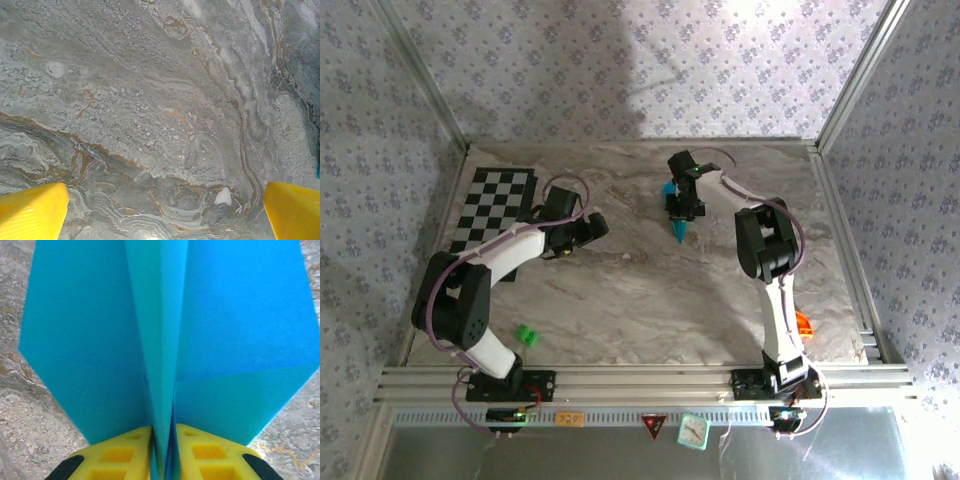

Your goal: Fold a paper plane with a square sheet of paper (pick it up from the middle)

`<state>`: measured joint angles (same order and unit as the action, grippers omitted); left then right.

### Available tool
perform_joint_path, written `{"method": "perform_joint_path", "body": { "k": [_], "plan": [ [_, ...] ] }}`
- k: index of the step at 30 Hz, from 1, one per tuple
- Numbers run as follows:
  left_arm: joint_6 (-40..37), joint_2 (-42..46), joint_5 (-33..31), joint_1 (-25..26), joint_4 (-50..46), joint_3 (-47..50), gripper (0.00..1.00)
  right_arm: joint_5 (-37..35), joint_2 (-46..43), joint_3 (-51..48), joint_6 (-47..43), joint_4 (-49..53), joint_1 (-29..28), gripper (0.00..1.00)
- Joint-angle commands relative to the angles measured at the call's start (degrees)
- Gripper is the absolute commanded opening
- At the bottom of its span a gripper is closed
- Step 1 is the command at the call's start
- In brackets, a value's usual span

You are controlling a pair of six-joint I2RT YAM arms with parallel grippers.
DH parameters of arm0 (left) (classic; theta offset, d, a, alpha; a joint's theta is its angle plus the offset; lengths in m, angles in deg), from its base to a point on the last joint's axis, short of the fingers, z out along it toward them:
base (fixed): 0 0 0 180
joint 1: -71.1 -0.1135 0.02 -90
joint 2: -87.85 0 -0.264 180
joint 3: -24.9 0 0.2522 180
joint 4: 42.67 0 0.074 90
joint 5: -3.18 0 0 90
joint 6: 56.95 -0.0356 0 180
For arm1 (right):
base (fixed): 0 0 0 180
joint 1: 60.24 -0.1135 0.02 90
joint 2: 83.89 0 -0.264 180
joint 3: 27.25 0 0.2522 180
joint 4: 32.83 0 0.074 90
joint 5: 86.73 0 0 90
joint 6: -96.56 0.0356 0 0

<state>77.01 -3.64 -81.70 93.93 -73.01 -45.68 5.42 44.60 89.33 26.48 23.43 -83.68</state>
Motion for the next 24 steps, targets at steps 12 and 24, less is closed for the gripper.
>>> {"method": "perform_joint_path", "body": {
  "k": [12,24],
  "plan": [
    [-1.3,0.9,1.7,-0.3,0.2,0.3,1.00,-6.4,3.2,1.4,-1.6,2.6,-2.6,0.33],
    [-1.3,0.6,1.9,-0.3,0.4,0.5,1.00,-7.2,4.0,-2.5,1.0,-1.0,-2.9,0.43]
  ]
}}
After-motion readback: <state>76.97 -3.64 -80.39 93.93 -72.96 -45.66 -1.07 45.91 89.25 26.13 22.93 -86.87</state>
